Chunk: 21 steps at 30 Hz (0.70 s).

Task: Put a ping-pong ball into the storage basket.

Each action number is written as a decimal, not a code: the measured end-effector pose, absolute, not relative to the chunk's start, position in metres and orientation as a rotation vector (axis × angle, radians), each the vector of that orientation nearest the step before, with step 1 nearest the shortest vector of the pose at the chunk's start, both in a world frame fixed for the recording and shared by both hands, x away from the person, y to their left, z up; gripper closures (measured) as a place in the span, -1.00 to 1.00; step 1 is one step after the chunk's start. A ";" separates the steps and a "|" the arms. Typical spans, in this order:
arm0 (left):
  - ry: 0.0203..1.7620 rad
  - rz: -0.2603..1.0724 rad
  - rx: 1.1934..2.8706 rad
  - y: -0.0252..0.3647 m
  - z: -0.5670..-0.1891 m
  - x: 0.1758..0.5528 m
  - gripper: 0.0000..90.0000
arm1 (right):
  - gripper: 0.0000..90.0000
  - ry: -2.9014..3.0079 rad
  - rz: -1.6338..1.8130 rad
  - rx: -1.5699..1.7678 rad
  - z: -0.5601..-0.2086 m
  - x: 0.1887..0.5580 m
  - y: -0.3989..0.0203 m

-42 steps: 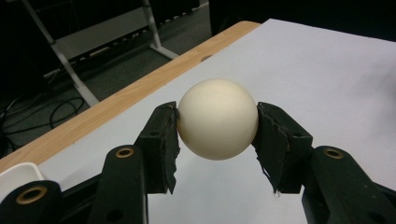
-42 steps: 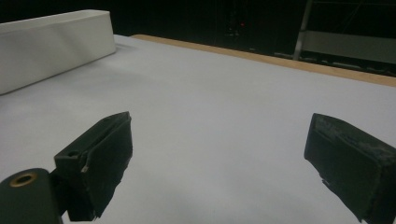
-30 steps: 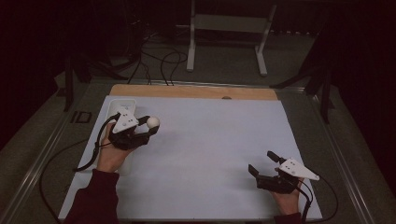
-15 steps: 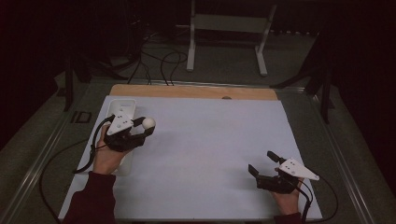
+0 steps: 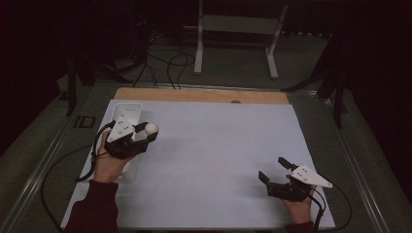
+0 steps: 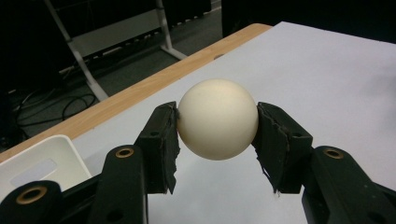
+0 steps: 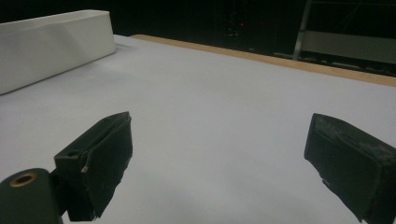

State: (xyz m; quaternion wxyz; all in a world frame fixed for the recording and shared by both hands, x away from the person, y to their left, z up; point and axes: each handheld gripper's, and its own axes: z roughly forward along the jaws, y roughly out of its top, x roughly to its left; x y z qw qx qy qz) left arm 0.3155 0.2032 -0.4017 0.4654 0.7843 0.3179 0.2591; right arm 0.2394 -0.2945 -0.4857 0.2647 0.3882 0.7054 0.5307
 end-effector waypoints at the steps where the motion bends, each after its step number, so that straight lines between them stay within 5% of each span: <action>1: 0.781 0.637 1.927 0.204 -0.402 0.315 0.12 | -0.83 1.906 1.434 1.047 -0.486 0.239 -0.295; 21: 0.838 0.654 1.910 0.217 -0.408 0.305 0.12 | -0.83 1.903 1.436 1.049 -0.486 0.239 -0.294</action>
